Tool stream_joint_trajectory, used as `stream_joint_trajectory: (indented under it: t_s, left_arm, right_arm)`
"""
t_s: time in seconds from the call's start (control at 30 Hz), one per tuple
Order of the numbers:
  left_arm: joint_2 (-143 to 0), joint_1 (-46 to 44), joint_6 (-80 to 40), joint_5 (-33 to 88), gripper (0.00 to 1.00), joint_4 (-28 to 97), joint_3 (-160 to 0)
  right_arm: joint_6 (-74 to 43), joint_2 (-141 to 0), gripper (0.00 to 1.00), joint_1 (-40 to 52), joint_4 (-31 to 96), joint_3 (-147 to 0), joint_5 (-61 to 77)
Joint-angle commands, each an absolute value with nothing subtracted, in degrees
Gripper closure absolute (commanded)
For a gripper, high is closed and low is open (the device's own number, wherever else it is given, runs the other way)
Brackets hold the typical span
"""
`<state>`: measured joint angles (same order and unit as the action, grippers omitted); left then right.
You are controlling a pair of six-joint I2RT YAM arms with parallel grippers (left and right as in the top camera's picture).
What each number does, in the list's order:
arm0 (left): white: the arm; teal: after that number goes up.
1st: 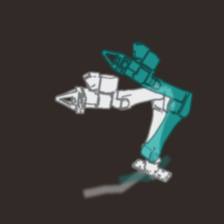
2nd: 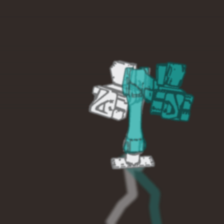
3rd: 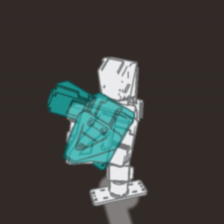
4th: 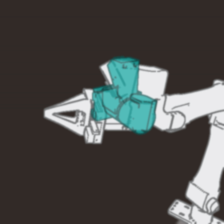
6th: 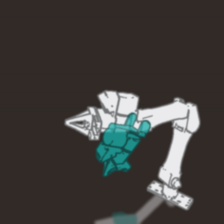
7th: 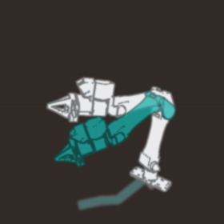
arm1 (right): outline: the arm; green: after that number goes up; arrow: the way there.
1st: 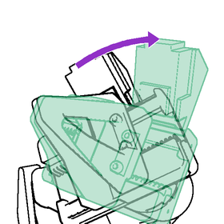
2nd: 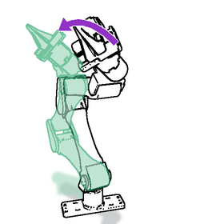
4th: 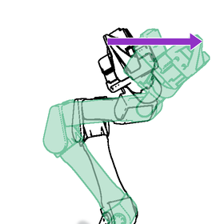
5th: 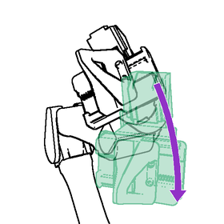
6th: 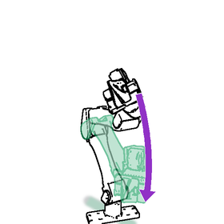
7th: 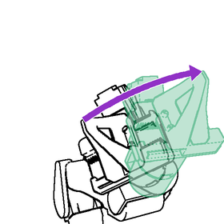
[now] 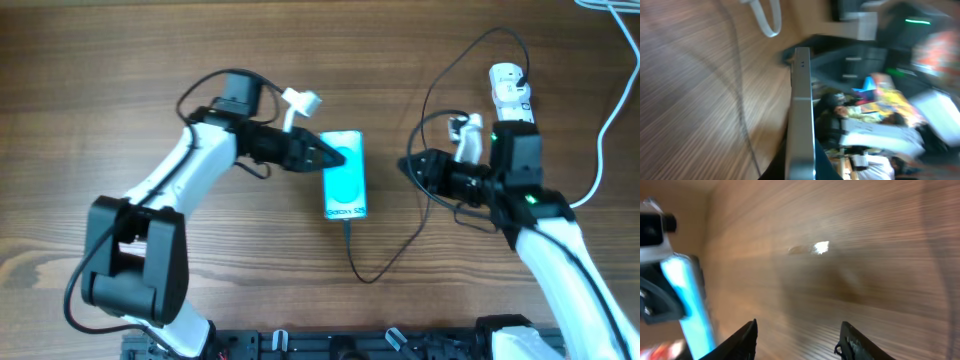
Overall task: Plug charger to phone and switch on socket
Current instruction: 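Open the right gripper off the plug and move it toward the power strip, then lower the phone flat onto the table with the left gripper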
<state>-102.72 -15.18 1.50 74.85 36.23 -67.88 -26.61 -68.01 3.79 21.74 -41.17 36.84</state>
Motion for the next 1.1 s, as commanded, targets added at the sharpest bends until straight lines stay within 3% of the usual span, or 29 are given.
stream_joint_trajectory:
  t_s: [0.0, 0.17, 0.3, 0.77, 1.07]
  left_arm:
    - [-100.92, -21.45, -11.27, 55.05, 0.96, 34.65, -72.42]
    - [-101.06, -24.32, -12.56, 46.17, 0.96, 31.68, -73.87]
    - [-102.17, -23.62, -13.19, 45.28, 0.96, 25.80, -73.87]
    - [-116.57, -23.62, -18.17, 45.93, 0.96, 11.16, -73.95]
    - [-119.13, -20.29, -18.41, 46.65, 0.96, 9.82, -73.95]
  right_arm:
    - [-28.73, -57.21, 0.51, 3.62, 30.15, -46.06, 16.71]
    - [-30.68, -44.42, 0.51, 3.62, 45.74, -48.27, 1.91]
    - [-32.14, -38.39, 0.51, 3.62, 53.95, -48.27, -1.74]
    - [-35.03, -38.09, 0.53, 3.62, 60.71, -48.25, -1.54]
    - [-35.14, -38.41, 0.52, 3.62, 60.97, -48.25, -1.50]
